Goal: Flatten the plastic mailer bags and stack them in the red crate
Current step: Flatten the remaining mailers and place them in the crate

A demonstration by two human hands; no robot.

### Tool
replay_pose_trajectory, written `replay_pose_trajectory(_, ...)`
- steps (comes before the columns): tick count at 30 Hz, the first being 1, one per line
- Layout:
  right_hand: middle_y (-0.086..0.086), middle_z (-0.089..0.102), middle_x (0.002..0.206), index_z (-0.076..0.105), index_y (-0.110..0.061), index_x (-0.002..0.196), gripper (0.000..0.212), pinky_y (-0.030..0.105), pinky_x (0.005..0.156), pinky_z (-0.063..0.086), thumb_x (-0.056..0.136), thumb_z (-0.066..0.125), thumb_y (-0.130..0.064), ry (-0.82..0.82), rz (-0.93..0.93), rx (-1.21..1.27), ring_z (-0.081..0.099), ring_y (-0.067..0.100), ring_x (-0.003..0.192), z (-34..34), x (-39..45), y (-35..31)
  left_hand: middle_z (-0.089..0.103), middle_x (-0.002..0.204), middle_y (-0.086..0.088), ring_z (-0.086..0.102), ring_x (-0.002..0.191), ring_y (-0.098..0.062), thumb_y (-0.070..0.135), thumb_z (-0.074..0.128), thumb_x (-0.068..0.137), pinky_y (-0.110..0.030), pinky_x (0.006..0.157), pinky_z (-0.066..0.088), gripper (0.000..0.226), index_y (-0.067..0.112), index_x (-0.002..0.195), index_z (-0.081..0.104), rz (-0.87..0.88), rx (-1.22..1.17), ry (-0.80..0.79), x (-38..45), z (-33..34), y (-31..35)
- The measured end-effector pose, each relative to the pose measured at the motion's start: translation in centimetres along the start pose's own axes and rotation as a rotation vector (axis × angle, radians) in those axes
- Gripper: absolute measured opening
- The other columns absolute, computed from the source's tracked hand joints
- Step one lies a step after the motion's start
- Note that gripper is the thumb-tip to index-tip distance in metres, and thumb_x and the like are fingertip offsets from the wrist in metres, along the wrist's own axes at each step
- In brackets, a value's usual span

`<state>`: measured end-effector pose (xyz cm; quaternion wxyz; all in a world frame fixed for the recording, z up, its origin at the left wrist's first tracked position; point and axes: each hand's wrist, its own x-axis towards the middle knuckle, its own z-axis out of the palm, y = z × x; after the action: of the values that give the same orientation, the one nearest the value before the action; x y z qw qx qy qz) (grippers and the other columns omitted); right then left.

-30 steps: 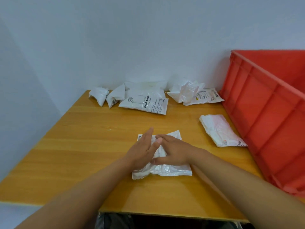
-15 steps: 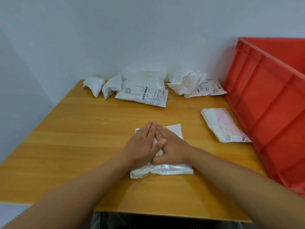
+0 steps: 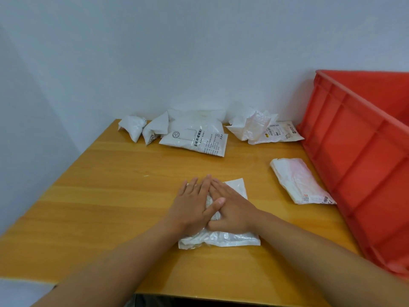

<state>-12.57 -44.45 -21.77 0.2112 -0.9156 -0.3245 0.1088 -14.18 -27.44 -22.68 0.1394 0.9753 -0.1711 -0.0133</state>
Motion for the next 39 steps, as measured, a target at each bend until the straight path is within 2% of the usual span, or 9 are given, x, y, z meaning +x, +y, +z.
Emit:
replay_pose_trajectory(4,-0.003,0.001,0.167,0.009,-0.016,0.159,0.081,0.029,0.122,0.002,0.089,0.042,-0.04,0.164,0.211,0.354,-0.006,0.006,0.15,-1.7,-0.8,0.2,0.018,0.164,-0.001,0.008,0.151,-0.021,0.067,0.009,0.096,-0.041,0.123,0.008,0.08,0.017,0.158,0.01,-0.248,-0.1,0.149,-0.8,-0.3,0.4)
replay_pose_trajectory(8,0.002,0.006,0.166,0.007,-0.018,0.159,0.067,0.041,0.123,0.004,0.102,0.037,-0.038,0.162,0.401,-0.01,-0.001,0.021,0.153,-1.7,-1.9,1.5,0.035,0.154,-0.007,0.028,0.142,-0.025,0.045,0.026,0.1,-0.041,0.118,0.02,0.063,0.014,0.155,0.022,-0.293,-0.072,0.142,-0.9,-0.9,0.4)
replay_pose_trajectory(12,0.002,0.013,0.165,-0.002,-0.024,0.159,0.072,0.045,0.121,0.01,0.101,0.038,-0.039,0.082,0.438,-0.02,0.009,0.024,0.151,-2.9,-2.7,0.9,0.038,0.144,-0.01,0.035,0.132,-0.026,0.034,0.035,0.095,-0.039,0.111,0.03,0.061,0.015,0.152,0.028,-0.311,-0.216,0.049,-0.3,-2.7,-0.1)
replay_pose_trajectory(18,0.008,0.046,0.144,-0.003,-0.025,0.159,0.09,0.032,0.094,0.045,0.095,0.06,-0.018,0.271,0.548,0.614,0.053,0.024,0.12,-4.4,-1.8,-0.6,0.038,0.138,-0.006,0.045,0.123,-0.021,0.013,0.05,0.096,-0.029,0.097,0.039,0.05,0.016,0.146,0.044,-0.281,-0.322,0.03,0.4,-5.5,-0.2)
replay_pose_trajectory(21,0.007,0.058,0.131,0.017,-0.02,0.156,0.084,0.038,0.09,0.052,0.088,0.067,-0.014,0.35,0.628,0.877,0.061,0.023,0.107,-4.7,-1.5,-1.0,0.039,0.119,-0.001,0.047,0.107,-0.018,0.008,0.05,0.096,-0.024,0.087,0.037,0.046,0.016,0.141,0.05,-0.258,-0.37,0.198,0.4,-7.2,-0.1)
replay_pose_trajectory(25,0.01,0.075,0.108,0.06,-0.006,0.125,0.035,0.046,0.092,0.057,0.091,0.067,-0.01,0.285,0.493,1.202,0.072,0.028,0.098,-5.3,-2.2,-1.1,0.041,0.111,0.001,0.05,0.11,-0.021,0.004,0.052,0.091,-0.021,0.088,0.035,0.044,0.016,0.133,0.06,-0.22,-0.399,0.391,0.3,-9.8,-0.9)
replay_pose_trajectory(30,-0.002,0.059,0.072,0.064,-0.002,0.087,0.016,0.031,0.066,0.043,0.097,0.059,-0.014,0.631,0.168,0.574,0.052,0.007,0.066,-7.7,-2.5,-2.1,0.045,0.103,-0.002,0.046,0.084,-0.008,0.009,0.057,0.092,-0.017,0.069,0.034,0.043,0.016,0.135,0.058,-0.204,-0.408,0.46,0.4,-11.1,-2.4)
replay_pose_trajectory(34,0.0,0.065,0.085,0.071,-0.008,0.099,0.024,0.032,0.061,0.046,0.095,0.051,-0.019,0.881,-0.26,-0.148,0.056,0.015,0.076,-8.8,-2.8,-4.1,0.054,0.09,0.0,0.05,0.086,-0.016,0.011,0.061,0.091,-0.025,0.067,0.033,0.029,0.015,0.12,0.066,-0.104,-0.343,0.53,0.4,-10.8,-3.2)
replay_pose_trajectory(39,0.006,0.064,0.081,0.069,-0.01,0.089,0.009,0.036,0.057,0.046,0.087,0.061,-0.012,0.717,-0.525,-0.715,0.057,0.026,0.069,-4.8,-3.3,-5.2,0.056,0.105,0.005,0.054,0.104,-0.018,0.002,0.062,0.085,-0.027,0.076,0.041,0.04,0.025,0.118,0.065,-0.08,-0.176,0.237,-0.6,-7.6,-5.8)
